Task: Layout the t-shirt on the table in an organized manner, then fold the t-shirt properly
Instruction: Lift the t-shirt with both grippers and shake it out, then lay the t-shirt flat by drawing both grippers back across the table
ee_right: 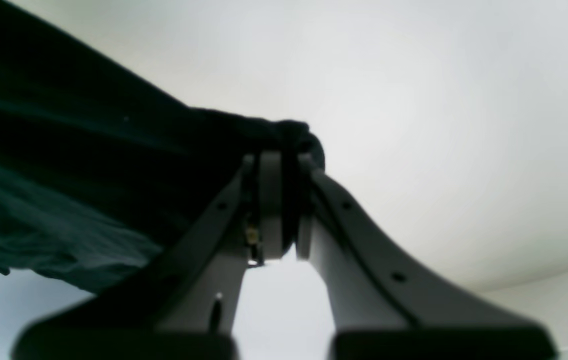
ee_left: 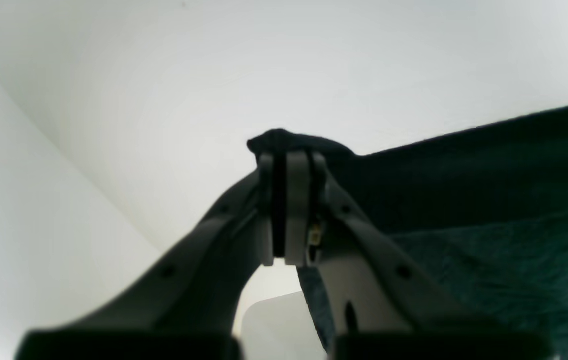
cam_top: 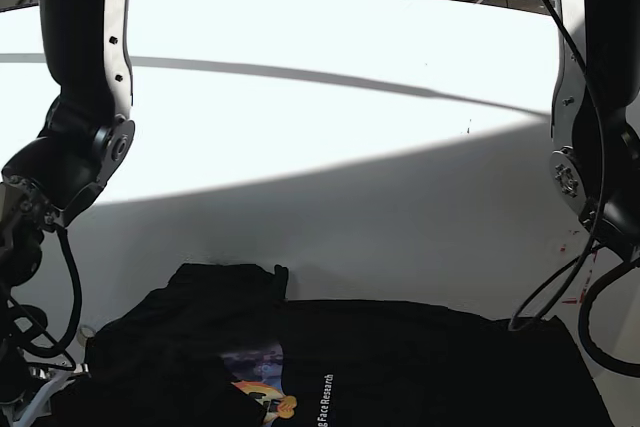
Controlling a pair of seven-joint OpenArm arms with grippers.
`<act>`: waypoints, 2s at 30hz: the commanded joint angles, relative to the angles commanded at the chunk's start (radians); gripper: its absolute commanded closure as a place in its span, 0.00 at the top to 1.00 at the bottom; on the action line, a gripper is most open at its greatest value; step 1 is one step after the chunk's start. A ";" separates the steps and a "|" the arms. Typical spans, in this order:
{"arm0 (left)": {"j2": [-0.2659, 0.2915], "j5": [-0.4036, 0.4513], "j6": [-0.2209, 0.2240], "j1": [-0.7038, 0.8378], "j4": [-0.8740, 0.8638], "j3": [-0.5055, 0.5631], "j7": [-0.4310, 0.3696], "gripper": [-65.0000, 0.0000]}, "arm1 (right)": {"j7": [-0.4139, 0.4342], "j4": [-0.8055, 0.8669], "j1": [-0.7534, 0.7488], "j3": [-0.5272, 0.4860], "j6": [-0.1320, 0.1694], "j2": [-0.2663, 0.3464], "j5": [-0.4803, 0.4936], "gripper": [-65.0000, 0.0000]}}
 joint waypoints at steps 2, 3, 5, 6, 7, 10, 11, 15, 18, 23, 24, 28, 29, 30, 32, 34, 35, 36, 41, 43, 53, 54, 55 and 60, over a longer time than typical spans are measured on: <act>0.002 -0.002 -0.003 0.006 0.005 -0.002 0.017 0.00 | 0.000 0.000 -0.005 0.000 0.000 0.000 0.000 0.00; 0.002 -0.002 -0.003 0.017 0.006 -0.002 0.021 0.00 | -0.002 0.000 -0.008 0.000 0.000 0.000 0.000 0.00; 0.002 -0.002 -0.003 0.048 0.031 -0.002 0.032 0.00 | -0.017 0.017 -0.048 0.003 0.000 0.000 0.000 0.00; 0.000 -0.003 -0.003 0.064 0.043 -0.002 0.038 0.00 | -0.018 0.035 -0.069 0.003 0.000 0.000 0.000 0.00; -0.002 -0.003 -0.003 0.087 0.055 -0.002 0.043 0.00 | -0.018 0.061 -0.095 0.003 0.000 0.000 0.000 0.00; -0.005 -0.006 -0.005 0.158 0.089 -0.002 0.046 0.00 | -0.020 0.135 -0.187 0.005 0.000 -0.002 0.002 0.00; -0.005 -0.006 -0.005 0.189 0.107 -0.003 0.049 0.00 | -0.020 0.164 -0.236 0.005 0.000 -0.003 0.002 0.00; -0.008 -0.006 -0.005 0.308 0.164 -0.003 0.057 0.00 | -0.020 0.244 -0.377 0.006 0.000 -0.005 0.006 0.00; -0.018 -0.006 -0.005 0.433 0.216 -0.017 0.063 0.00 | -0.021 0.290 -0.503 0.035 0.000 -0.014 0.011 0.00; -0.014 -0.009 -0.006 0.628 0.282 -0.084 0.109 0.00 | -0.087 0.302 -0.640 0.115 0.000 -0.049 0.011 0.00; -0.014 -0.009 -0.006 0.654 0.292 -0.092 0.115 0.00 | -0.096 0.304 -0.660 0.126 0.000 -0.052 0.011 0.00; -0.014 -0.009 -0.054 0.799 0.338 -0.133 0.137 0.00 | -0.096 0.305 -0.750 0.158 0.000 -0.052 0.011 0.00; -0.014 -0.009 -0.056 0.838 0.345 -0.144 0.137 0.00 | -0.096 0.305 -0.776 0.167 0.000 -0.052 0.011 0.00; -0.014 -0.009 -0.056 0.879 0.348 -0.153 0.137 0.00 | -0.096 0.307 -0.813 0.175 0.000 -0.051 0.011 0.00; -0.014 -0.009 -0.056 0.942 0.350 -0.172 0.137 0.00 | -0.096 0.311 -0.872 0.178 0.000 -0.049 0.011 0.00; -0.014 -0.011 -0.056 1.010 0.350 -0.204 0.137 0.00 | -0.096 0.311 -0.934 0.178 0.000 -0.049 0.011 0.00; -0.014 -0.012 -0.056 1.030 0.350 -0.215 0.137 0.00 | -0.096 0.311 -0.961 0.180 0.000 -0.048 0.011 0.00; -0.014 -0.015 -0.056 1.068 0.350 -0.232 0.137 0.00 | -0.096 0.311 -1.002 0.180 0.000 -0.048 0.011 0.00; -0.014 -0.032 -0.056 1.183 0.350 -0.276 0.138 0.00 | -0.096 0.310 -1.112 0.175 0.000 -0.052 0.011 0.00; -0.012 -0.032 -0.056 1.220 0.348 -0.278 0.130 0.00 | -0.096 0.308 -1.138 0.173 0.000 -0.055 0.011 0.00; 0.021 -0.026 -0.056 1.263 0.344 -0.273 0.080 0.00 | -0.096 0.281 -1.083 0.147 0.000 -0.086 0.000 0.00; 0.023 -0.026 -0.056 1.260 0.344 -0.270 0.080 0.00 | -0.096 0.270 -1.073 0.147 0.000 -0.086 0.000 0.00; 0.023 -0.026 -0.056 1.247 0.342 -0.255 0.080 0.00 | -0.096 0.250 -1.059 0.146 0.000 -0.087 0.000 0.00; 0.023 -0.023 -0.056 1.209 0.325 -0.189 0.080 0.00 | -0.096 0.140 -0.985 0.146 0.000 -0.089 0.000 0.00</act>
